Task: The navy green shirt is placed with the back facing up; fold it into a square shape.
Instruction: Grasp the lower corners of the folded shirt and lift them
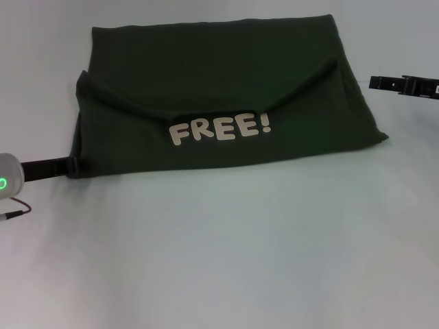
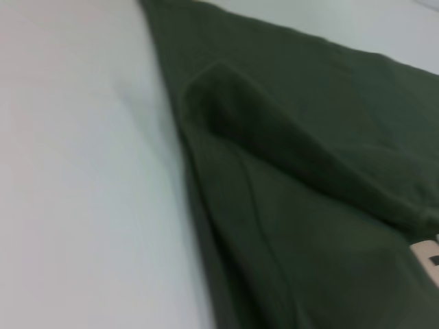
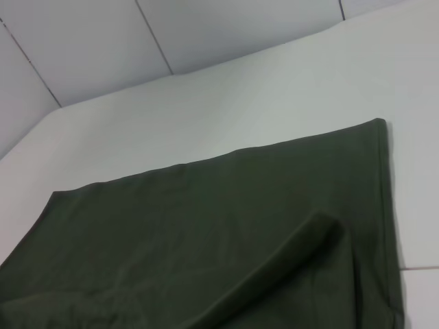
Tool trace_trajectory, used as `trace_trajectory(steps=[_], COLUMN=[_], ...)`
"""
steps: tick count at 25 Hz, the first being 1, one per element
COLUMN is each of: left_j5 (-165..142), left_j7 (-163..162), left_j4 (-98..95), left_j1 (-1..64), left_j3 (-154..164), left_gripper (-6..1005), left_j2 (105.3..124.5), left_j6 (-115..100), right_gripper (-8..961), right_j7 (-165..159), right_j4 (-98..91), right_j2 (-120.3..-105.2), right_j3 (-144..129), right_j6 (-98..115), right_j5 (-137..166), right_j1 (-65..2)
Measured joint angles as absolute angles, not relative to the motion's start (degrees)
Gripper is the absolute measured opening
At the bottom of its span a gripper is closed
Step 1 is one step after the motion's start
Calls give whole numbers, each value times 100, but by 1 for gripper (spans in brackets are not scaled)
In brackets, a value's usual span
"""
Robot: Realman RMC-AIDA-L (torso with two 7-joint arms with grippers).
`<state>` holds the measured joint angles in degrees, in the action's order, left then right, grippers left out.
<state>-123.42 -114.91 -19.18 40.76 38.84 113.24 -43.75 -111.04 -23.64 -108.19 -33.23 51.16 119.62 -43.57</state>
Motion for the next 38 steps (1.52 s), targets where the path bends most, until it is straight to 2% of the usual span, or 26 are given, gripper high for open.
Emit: trace_trajectory(steps=[11, 13, 16, 19, 21, 23, 25, 31, 38], left_j5=[-12399, -12401, -12402, -12401, -12404, -12404, -12404, -12404, -12403], left_j7=[-11692, -11693, -11694, -11695, -11695, -11693, -11688, -11638, -11630], left_j4=[-1907, -1915, -1940, -1951, -1951, -1952, -1959, -1971, -1971], left_j1=[4069, 4069, 4069, 4076, 4087, 4096, 4104, 4110, 4101], left_j3=[3894, 3894, 3893, 3894, 3899, 3903, 3903, 3903, 3902], left_gripper=[33, 33, 33, 33, 33, 33, 33, 33, 33], left_j2=[11303, 11307, 11298, 11292, 11291, 11292, 11292, 11296, 11316], left_j6=[-4367, -4390, -4415, -4422, -4421, -4422, -4420, -4407, -4386], right_gripper=[697, 695, 694, 694, 694, 693, 693, 692, 691], right_j7=[-11125, -11353, -12164, -13227, -13715, -14068, -14221, -14269, -14181], right_j4=[-2364, -2364, -2365, -2366, -2366, -2367, -2369, -2372, -2371], right_j2=[-10818, -10796, -10659, -10417, -10317, -10283, -10314, -10592, -10797], right_j3=[-3322, -3344, -3536, -4004, -4299, -4508, -4619, -4734, -4797], right_j6=[5129, 5160, 5233, 5489, 5654, 5768, 5760, 5327, 4749], right_j5=[11962, 11978, 12201, 12686, 13043, 13432, 13724, 14222, 14506], right_j1=[-4324, -4324, -4391, -4615, -4790, -4961, -5064, -5161, -5129])
